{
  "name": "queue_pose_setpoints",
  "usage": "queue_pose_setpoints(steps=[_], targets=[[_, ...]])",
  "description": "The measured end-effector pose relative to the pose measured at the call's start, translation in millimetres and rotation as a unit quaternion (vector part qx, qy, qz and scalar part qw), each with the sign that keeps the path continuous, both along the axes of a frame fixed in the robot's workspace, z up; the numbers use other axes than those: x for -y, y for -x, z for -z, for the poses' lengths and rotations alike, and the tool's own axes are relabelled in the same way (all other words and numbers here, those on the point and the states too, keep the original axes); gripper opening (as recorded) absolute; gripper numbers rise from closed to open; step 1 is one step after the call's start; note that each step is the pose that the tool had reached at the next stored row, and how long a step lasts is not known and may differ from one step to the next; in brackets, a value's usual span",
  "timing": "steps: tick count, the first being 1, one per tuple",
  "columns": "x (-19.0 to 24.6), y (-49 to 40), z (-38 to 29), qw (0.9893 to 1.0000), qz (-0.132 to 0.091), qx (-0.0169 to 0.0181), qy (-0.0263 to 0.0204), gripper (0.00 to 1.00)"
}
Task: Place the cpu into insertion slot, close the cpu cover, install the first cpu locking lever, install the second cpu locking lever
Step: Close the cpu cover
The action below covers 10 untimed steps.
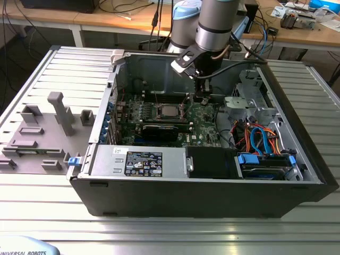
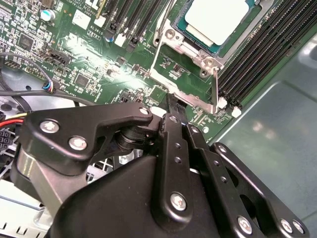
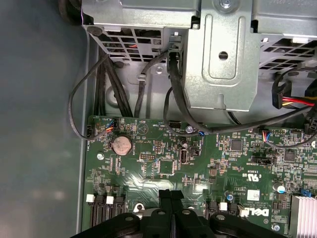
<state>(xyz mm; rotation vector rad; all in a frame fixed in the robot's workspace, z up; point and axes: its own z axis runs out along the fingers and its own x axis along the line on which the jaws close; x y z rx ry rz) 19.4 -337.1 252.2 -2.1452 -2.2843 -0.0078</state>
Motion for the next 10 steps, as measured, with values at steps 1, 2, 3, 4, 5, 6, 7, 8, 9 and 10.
queue_pose_setpoints(steps=[1, 2, 3, 4, 5, 6, 7, 8, 9, 10], targets=[[0.0, 1.0, 0.0, 1.0, 0.0, 0.0, 0.0, 0.11], [0.0, 2.1, 0.0, 1.0, 0.0, 0.0, 0.0, 0.11], [0.0, 2.5, 0.0, 1.0, 0.0, 0.0, 0.0, 0.11], [0.0, 2.9, 0.0, 1.0, 0.0, 0.0, 0.0, 0.11], [0.0, 3.2, 0.0, 1.0, 0.0, 0.0, 0.0, 0.11], [0.0, 3.5, 0.0, 1.0, 0.0, 0.0, 0.0, 0.11], [0.0, 3.8, 0.0, 1.0, 0.0, 0.0, 0.0, 0.11], [0.0, 4.1, 0.0, 1.0, 0.0, 0.0, 0.0, 0.11], [0.0, 4.5, 0.0, 1.0, 0.0, 0.0, 0.0, 0.11], [0.0, 5.0, 0.0, 1.0, 0.0, 0.0, 0.0, 0.11]])
